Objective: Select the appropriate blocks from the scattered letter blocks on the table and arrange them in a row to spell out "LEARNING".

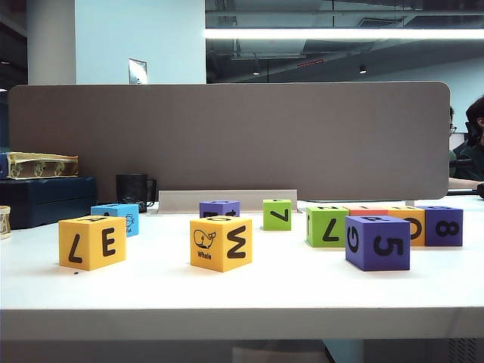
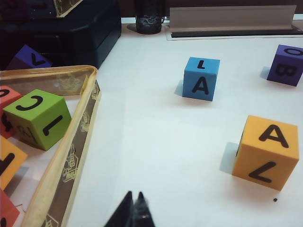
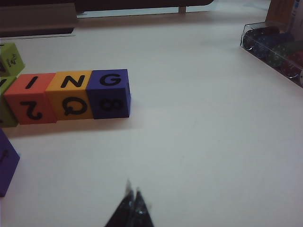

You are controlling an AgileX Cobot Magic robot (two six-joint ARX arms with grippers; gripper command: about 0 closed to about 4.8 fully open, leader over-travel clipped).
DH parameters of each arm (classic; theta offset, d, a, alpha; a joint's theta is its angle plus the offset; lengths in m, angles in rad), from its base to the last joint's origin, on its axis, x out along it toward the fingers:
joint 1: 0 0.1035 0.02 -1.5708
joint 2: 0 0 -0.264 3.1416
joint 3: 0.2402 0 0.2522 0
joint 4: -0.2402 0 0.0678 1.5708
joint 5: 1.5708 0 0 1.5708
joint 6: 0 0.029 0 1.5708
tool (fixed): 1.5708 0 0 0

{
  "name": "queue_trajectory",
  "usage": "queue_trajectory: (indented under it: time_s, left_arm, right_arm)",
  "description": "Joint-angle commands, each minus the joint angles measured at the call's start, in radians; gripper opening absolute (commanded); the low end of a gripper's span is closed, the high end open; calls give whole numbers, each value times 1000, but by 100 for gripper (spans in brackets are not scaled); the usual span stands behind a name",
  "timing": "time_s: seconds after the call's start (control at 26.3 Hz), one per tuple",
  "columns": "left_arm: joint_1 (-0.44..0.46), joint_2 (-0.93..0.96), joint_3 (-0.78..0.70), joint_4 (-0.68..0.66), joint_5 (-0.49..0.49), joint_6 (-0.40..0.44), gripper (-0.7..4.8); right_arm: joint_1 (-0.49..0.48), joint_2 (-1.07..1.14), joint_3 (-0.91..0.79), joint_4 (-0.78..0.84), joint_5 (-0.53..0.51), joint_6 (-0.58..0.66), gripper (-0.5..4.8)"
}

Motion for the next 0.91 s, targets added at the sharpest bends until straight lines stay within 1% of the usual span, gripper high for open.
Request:
queue_trajectory:
  time_s: [0.04, 0.38, 0.53, 0.68, 0.84, 0.91]
  left_arm:
    - [0, 0, 1, -10, 6, -4, -5]
    - [0, 0, 1, -8, 8, -4, -5]
    - [0, 0, 1, 24, 69, -4, -6]
    - [0, 0, 2, 56, 76, -4, -6]
    - [0, 0, 3, 63, 135, -6, -6]
    - [0, 0, 2, 62, 166, -23, -6]
  right_arm:
    - [2, -12, -2, 5, -3, 5, -1]
    - [2, -12, -2, 13, -2, 4, -1]
    - [3, -12, 0, 40, -28, 9, -1]
    - [7, -12, 1, 40, -34, 10, -1]
    - [8, -12, 5, 40, -88, 13, -1]
    - [8, -12, 10, 38, -114, 13, -1]
